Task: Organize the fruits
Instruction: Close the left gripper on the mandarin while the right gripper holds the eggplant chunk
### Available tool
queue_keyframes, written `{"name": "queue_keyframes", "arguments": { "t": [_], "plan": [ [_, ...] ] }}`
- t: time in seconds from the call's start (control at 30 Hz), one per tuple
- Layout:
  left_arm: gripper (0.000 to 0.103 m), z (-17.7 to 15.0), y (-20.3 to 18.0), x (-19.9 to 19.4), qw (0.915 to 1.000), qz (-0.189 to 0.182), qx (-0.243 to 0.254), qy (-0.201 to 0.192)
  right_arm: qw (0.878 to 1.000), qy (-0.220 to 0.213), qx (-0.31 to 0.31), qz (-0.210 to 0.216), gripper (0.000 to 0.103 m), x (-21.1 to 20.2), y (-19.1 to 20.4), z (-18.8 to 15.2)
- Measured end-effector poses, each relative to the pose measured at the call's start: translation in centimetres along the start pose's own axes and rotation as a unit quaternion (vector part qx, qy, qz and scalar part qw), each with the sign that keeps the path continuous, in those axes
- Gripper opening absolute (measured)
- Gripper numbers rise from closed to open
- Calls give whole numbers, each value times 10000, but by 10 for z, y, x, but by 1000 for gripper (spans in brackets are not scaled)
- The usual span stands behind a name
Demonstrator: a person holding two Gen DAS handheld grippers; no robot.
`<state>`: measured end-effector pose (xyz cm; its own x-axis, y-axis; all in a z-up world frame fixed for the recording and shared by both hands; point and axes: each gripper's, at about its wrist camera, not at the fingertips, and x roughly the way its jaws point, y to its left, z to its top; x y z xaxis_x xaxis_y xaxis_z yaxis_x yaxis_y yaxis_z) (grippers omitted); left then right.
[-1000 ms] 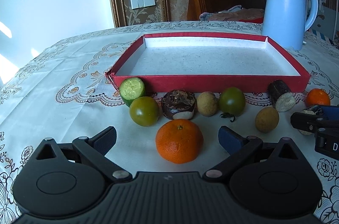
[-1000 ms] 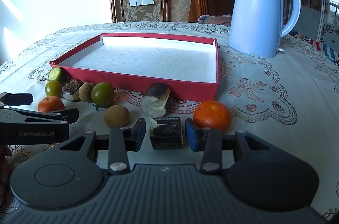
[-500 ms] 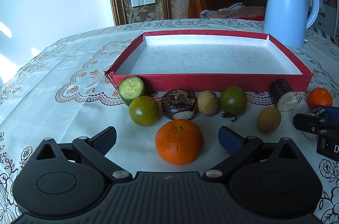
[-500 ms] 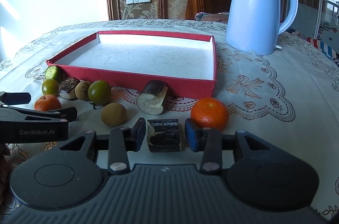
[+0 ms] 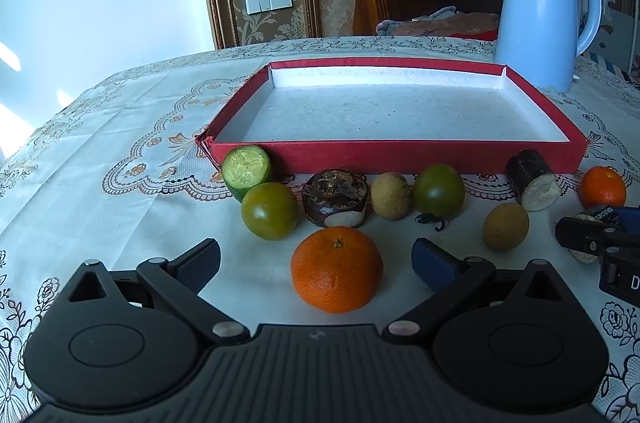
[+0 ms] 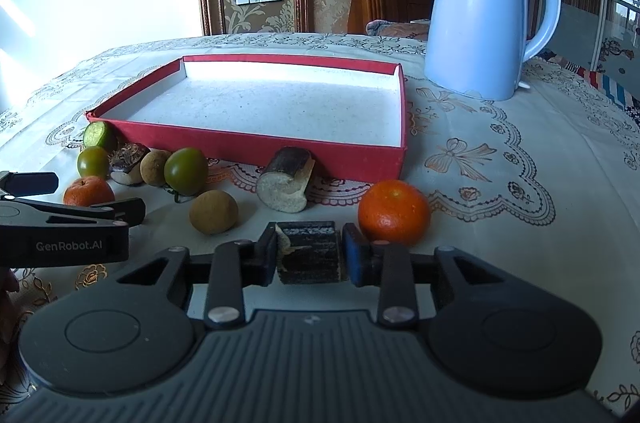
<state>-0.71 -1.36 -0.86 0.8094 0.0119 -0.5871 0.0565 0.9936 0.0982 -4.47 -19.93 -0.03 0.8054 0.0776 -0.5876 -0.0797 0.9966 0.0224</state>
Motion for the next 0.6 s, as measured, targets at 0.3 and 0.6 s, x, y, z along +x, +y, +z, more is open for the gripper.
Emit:
{"name": "queue_keyframes", "arguments": {
  "t": [0.3, 0.6],
  "plan": [
    [102, 0, -2, -1, 10000, -3, 56, -21, 10000, 30, 5, 0, 31, 0, 0, 0],
    [102, -1, -3, -1, 9999, 3, 91, -60, 9999, 37, 74, 62, 31, 0, -3, -1]
  ]
}}
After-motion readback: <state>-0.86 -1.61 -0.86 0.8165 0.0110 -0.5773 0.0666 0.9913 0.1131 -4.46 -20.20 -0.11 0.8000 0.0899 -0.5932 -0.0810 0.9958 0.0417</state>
